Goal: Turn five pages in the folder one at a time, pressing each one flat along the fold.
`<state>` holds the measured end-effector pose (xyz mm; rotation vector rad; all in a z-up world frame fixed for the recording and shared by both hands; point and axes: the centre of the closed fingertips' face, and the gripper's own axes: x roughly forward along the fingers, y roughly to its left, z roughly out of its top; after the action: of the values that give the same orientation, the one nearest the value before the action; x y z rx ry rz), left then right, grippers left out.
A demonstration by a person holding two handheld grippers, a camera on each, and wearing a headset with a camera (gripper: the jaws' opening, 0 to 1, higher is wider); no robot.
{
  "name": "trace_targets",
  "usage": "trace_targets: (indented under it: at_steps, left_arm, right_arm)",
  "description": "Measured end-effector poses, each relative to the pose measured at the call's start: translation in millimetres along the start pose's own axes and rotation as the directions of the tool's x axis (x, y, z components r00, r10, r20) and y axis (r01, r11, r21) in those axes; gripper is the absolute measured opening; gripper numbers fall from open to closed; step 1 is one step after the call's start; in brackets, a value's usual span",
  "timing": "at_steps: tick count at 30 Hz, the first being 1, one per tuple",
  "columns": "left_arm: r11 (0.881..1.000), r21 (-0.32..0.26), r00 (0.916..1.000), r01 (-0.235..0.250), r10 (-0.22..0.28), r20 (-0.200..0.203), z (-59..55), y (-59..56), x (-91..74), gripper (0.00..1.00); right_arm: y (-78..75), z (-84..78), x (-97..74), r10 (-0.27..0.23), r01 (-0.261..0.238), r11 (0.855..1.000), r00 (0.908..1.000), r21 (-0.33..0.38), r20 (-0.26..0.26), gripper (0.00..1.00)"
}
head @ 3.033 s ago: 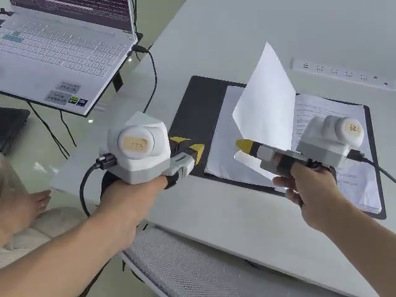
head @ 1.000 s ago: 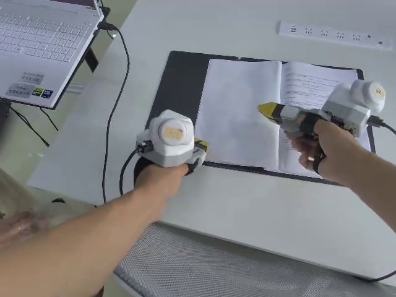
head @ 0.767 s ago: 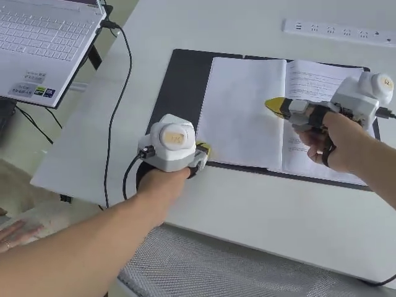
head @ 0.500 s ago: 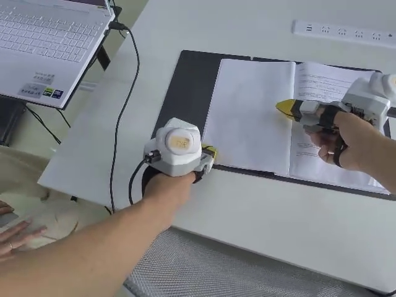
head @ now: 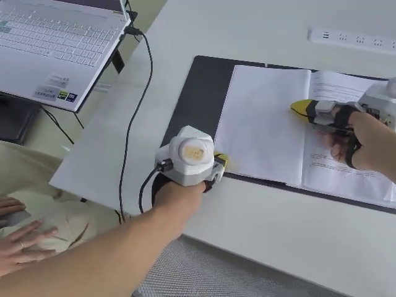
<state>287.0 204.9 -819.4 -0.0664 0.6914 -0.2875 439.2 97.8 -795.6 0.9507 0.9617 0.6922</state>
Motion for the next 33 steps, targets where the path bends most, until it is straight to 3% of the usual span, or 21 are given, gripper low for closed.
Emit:
trace_targets:
  at_steps: [6, 10, 18, 33]
  left_arm:
    - [1.000, -0.007, 1.0000, -0.003, 0.003, 0.006, -0.7, 0.4, 0.2, 0.00]
    - [1.000, -0.005, 1.0000, -0.003, 0.003, 0.006, -1.6, 1.7, 2.5, 0.00]
    - [1.000, -0.004, 0.9999, -0.006, 0.006, 0.013, -1.9, 1.4, 2.0, 0.00]
    - [1.000, 0.002, 0.9998, -0.006, 0.006, 0.018, -1.7, 1.0, 0.6, 0.00]
  right_arm:
    - [-8.9, 23.0, 8.2, -0.003, -0.002, 0.997, 0.9983, 0.082, 0.059, 0.00]
    - [-11.2, 34.8, 13.2, -0.004, -0.004, 0.996, 0.9960, 0.090, 0.090, 0.00]
    - [-15.3, 56.8, 22.4, -0.054, 0.045, 0.997, 0.9871, 0.059, 0.151, 0.00]
    - [-24.7, 95.4, 39.7, -0.114, 0.112, 0.993, 0.9773, 0.022, 0.179, 0.00]
